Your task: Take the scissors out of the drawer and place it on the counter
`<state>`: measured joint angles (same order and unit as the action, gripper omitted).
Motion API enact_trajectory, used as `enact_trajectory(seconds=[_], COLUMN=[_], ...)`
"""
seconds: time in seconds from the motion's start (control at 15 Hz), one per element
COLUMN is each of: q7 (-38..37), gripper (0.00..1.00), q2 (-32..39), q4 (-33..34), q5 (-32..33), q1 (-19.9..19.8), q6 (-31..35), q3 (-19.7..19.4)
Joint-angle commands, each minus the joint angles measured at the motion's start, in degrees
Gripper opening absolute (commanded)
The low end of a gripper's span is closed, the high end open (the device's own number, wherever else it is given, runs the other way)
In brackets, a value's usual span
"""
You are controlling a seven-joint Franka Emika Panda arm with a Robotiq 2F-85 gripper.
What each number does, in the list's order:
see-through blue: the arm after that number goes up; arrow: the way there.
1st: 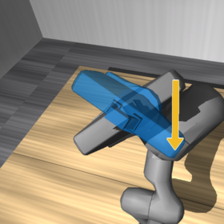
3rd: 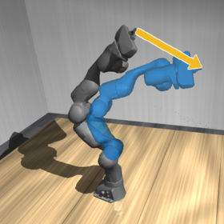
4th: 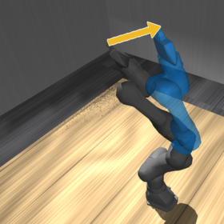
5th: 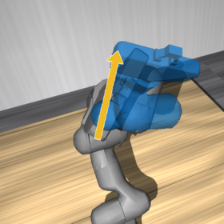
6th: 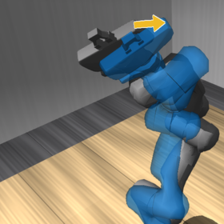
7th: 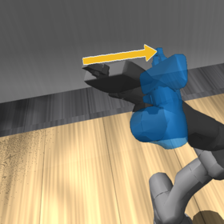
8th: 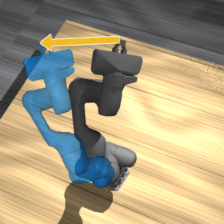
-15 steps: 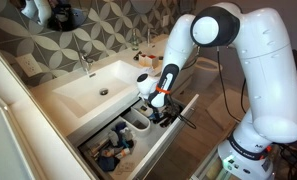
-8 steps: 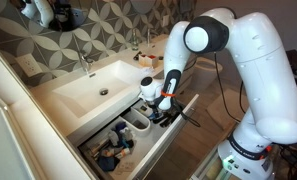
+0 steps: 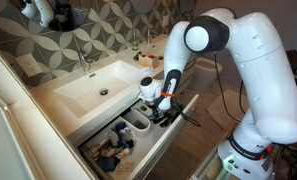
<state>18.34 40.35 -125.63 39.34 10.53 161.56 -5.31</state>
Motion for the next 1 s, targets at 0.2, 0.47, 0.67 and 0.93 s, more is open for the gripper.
enact_trajectory(seconds=[0.2, 0.47, 0.67, 0.93], q7=[0.8, 1.1, 1.2, 2.2], gripper=[1.0, 1.0, 1.0, 0.74], q2=[2.9, 5.0, 6.2, 6.8], q4=[2.2, 3.7, 4.4, 4.9], q5=[1.8, 2.4, 2.5, 2.4], q1=[-1.8, -2.0, -2.2, -2.3], q6=[2.0, 3.9, 5.7, 6.3], q3=[0.3, -0.2, -0.5, -0.5])
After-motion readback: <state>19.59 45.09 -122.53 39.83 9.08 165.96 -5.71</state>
